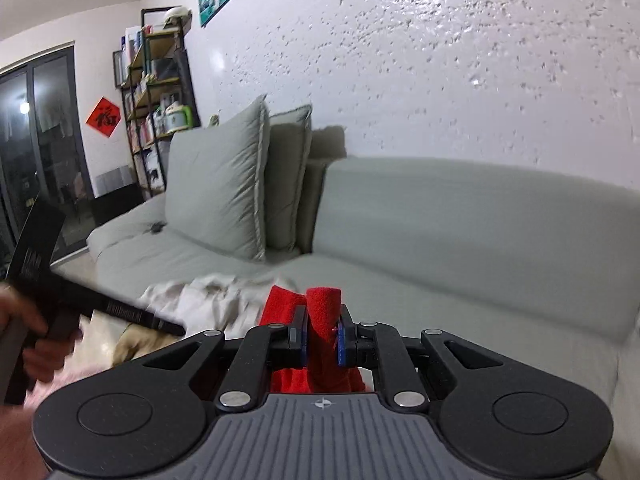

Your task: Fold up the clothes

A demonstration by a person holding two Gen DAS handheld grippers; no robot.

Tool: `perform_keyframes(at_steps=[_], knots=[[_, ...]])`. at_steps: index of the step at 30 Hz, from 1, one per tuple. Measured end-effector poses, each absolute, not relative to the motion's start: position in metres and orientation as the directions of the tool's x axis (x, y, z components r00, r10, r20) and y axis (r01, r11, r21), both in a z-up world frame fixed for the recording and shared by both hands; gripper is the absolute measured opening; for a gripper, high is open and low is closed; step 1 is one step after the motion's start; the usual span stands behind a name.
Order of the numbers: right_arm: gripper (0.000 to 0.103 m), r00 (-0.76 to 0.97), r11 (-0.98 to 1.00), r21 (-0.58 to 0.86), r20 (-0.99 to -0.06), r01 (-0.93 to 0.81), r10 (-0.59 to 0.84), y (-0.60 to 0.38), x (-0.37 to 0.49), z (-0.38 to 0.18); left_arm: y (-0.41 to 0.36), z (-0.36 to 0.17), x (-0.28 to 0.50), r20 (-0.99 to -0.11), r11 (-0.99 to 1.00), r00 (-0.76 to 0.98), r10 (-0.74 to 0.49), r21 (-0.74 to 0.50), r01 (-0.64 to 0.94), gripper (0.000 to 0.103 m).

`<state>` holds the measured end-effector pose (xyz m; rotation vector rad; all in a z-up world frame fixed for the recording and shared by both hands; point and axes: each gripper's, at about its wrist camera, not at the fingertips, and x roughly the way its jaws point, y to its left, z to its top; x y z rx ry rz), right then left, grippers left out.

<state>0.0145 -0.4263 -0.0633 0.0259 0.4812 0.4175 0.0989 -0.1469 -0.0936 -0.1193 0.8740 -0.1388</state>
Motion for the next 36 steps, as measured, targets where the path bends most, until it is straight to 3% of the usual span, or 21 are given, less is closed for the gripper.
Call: perform_keyframes(at_steps=[2, 4, 6, 13, 16, 18, 19, 23, 27, 29, 33, 34, 36], knots=[[0.014, 0.786, 0.915, 0.092, -0.483, -0.392, 0.385, -0.41, -0.004, -0.076, -0.155, -0.096, 0.079, -0.766, 0.985, 0.619, -0.173, -0.147, 0.094, 0.036], [0.025, 0.733, 0.917, 0.112, -0.567, -0.382, 0.375, -0.407, -0.019, -0.088, -0.161, -0.1, 0.065, -0.776, 0.984, 0.605, -0.179, -0.138, 0.114, 0.036], [0.043, 0.689, 0.925, 0.134, -0.631, -0.354, 0.355, -0.406, -0.032, -0.095, -0.168, -0.106, 0.051, -0.79, 0.983, 0.587, -0.176, -0.113, 0.141, 0.036], [0.05, 0.722, 0.942, 0.296, -0.615, -0.161, 0.317, -0.426, -0.101, -0.091, -0.199, -0.137, 0.011, -0.835, 0.96, 0.513, -0.199, -0.061, 0.273, 0.035], [0.043, 0.74, 0.944, 0.325, -0.621, -0.054, 0.256, -0.427, -0.105, -0.103, -0.217, -0.149, -0.006, -0.847, 0.938, 0.485, -0.217, -0.044, 0.343, 0.035], [0.018, 0.735, 0.935, 0.354, -0.635, 0.003, 0.238, -0.428, -0.102, -0.112, -0.225, -0.153, -0.011, -0.844, 0.929, 0.484, -0.231, -0.043, 0.367, 0.035], [0.015, 0.737, 0.927, 0.374, -0.635, 0.03, 0.232, -0.426, -0.097, -0.116, -0.228, -0.155, -0.013, -0.842, 0.926, 0.485, -0.236, -0.044, 0.374, 0.035], [0.015, 0.746, 0.929, 0.369, -0.623, 0.013, 0.237, -0.413, -0.08, -0.121, -0.237, -0.157, -0.01, -0.821, 0.936, 0.519, -0.239, -0.052, 0.349, 0.033], [0.015, 0.761, 0.954, 0.298, -0.614, -0.024, 0.21, -0.391, -0.048, -0.131, -0.244, -0.159, 0.007, -0.781, 0.947, 0.563, -0.269, -0.109, 0.301, 0.015], [0.014, 0.761, 0.958, 0.287, -0.62, -0.005, 0.19, -0.386, -0.038, -0.142, -0.255, -0.167, 0.012, -0.763, 0.936, 0.57, -0.306, -0.134, 0.324, 0.011], [0.009, 0.639, 0.979, 0.204, -0.756, 0.026, 0.14, -0.383, -0.028, -0.184, -0.276, -0.194, 0.023, -0.809, 0.911, 0.503, -0.304, -0.091, 0.403, 0.013], [0.008, 0.638, 0.974, 0.222, -0.755, 0.032, 0.151, -0.386, -0.029, -0.184, -0.283, -0.211, 0.029, -0.857, 0.905, 0.445, -0.259, -0.054, 0.422, 0.017], [0.007, 0.619, 0.965, 0.257, -0.765, 0.043, 0.176, -0.393, -0.031, -0.181, -0.287, -0.216, 0.027, -0.847, 0.885, 0.47, -0.248, -0.001, 0.465, 0.018]])
